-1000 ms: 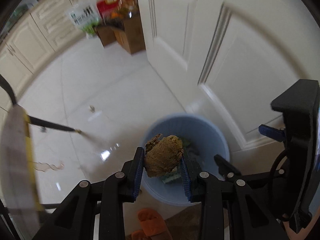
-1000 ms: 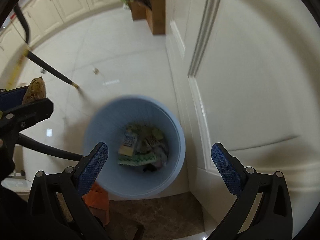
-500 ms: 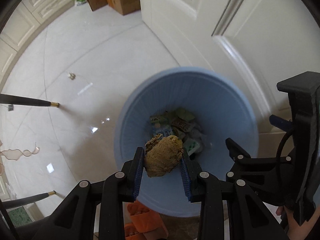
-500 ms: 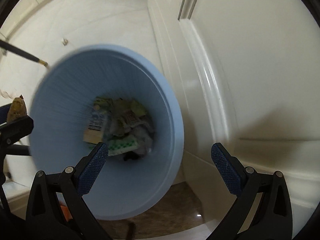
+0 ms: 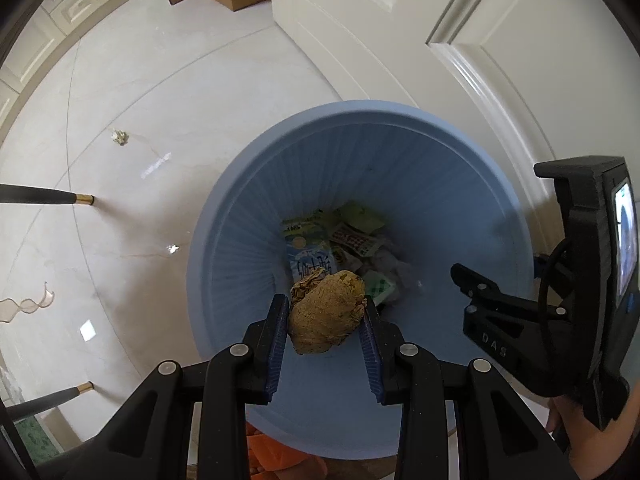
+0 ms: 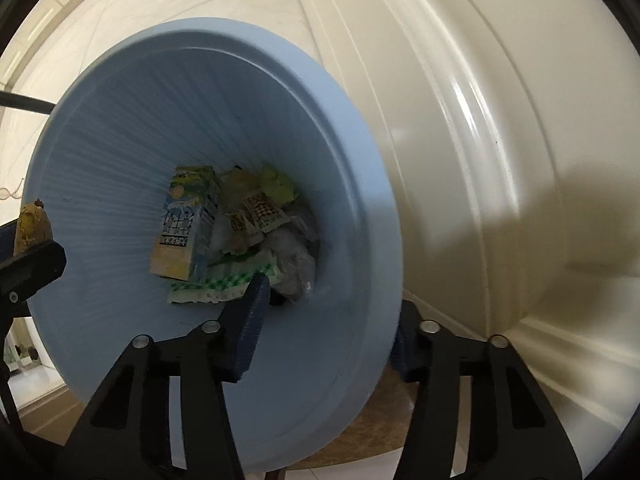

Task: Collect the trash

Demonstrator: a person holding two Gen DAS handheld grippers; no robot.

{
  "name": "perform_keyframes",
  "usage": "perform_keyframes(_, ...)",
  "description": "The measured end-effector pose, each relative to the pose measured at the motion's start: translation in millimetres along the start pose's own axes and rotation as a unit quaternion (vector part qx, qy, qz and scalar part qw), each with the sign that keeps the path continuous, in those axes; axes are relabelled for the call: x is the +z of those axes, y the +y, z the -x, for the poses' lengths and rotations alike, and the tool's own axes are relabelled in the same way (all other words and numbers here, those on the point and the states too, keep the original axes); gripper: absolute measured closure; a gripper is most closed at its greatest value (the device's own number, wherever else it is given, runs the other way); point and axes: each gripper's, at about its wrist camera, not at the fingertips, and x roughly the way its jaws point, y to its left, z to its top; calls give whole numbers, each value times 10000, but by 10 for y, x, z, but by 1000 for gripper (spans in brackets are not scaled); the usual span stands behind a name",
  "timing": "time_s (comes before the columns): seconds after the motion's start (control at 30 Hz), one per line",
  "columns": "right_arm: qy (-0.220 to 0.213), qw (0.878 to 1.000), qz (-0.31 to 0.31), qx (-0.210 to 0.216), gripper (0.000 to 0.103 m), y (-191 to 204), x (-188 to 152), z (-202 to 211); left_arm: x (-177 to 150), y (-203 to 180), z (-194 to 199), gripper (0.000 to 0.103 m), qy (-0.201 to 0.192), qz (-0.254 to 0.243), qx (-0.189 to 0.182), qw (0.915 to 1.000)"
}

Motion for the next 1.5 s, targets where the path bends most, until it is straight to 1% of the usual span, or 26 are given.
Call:
perform_keyframes(0.07,39,10000,-42,-25,71,-55,-8,-18,-43,44,0,72,13,0,-18,10000)
perform_keyframes(0.1,36,10000,-70,-16,73,-86,3,-34,-31,28,-38,72,22,-5,-3,10000)
perform_keyframes(0.13,51,9999,-99,-35,79,-115,3,-34,-125,47,-72,72,31,-13,4,10000)
perform_keyframes(0.17,68,9999,-135,-43,84,-144,-1,-36,-123,78,-96,72,40,-24,-13,10000)
perform_keyframes(0.23,79,9998,-167,20,87,-171,-8,-46,-123,54,-149,72,74,-22,-40,10000)
perform_keyframes(0.3,76,9999,-108,-9,87,-168,-10,-34,-117,29,-204,72,84,-45,-42,9999)
perform_keyframes(0.4,64,9999,-128,40,87,-201,-13,-9,-161,15,-112,72,108,-65,-64,9999)
perform_keyframes(0.6,77,9998,-117,109,87,-241,-21,12,-188,-8,-158,71,62,-60,-127,9999)
perform_keyframes(0.7,79,9999,-101,107,87,-258,-28,34,-224,-19,-116,71,36,-71,-153,9999)
perform_keyframes(0.9,78,9999,-105,90,86,-256,-51,58,-271,-47,-161,70,-10,-93,-164,9998)
perform_keyframes(0.93,77,9999,-101,84,86,-254,-51,58,-272,-57,-161,69,-13,-91,-169,9998)
perform_keyframes(1.0,83,9999,-108,80,86,-240,-49,39,-279,-83,-125,55,-14,-88,-203,9998)
perform_keyframes(1.03,84,9999,-113,80,86,-204,-40,-21,-290,-85,-96,41,-26,-77,-221,9997)
perform_keyframes(1.07,82,9999,-116,77,86,-206,-41,-15,-296,-92,-81,35,-63,-72,-247,9996)
perform_keyframes(1.13,72,9999,-114,62,86,-181,-39,-48,-300,-114,23,33,-148,-70,-278,9995)
perform_keyframes(1.17,41,9999,-116,44,86,-180,-41,-27,-303,-122,19,29,-131,-65,-290,9995)
perform_keyframes(1.2,33,9999,-123,44,86,-164,-41,-31,-299,-138,38,27,-128,-50,-331,9994)
perform_keyframes(1.23,29,9999,-129,41,86,-157,-42,-33,-307,-149,42,27,-140,-38,-381,9992)
perform_keyframes(1.37,6,9999,-156,61,86,-158,-35,21,-346,-176,40,27,-145,-69,-380,9991)
perform_keyframes(1.5,-14,9998,-201,96,83,-157,-39,130,-372,-186,153,27,-276,-90,-384,9988)
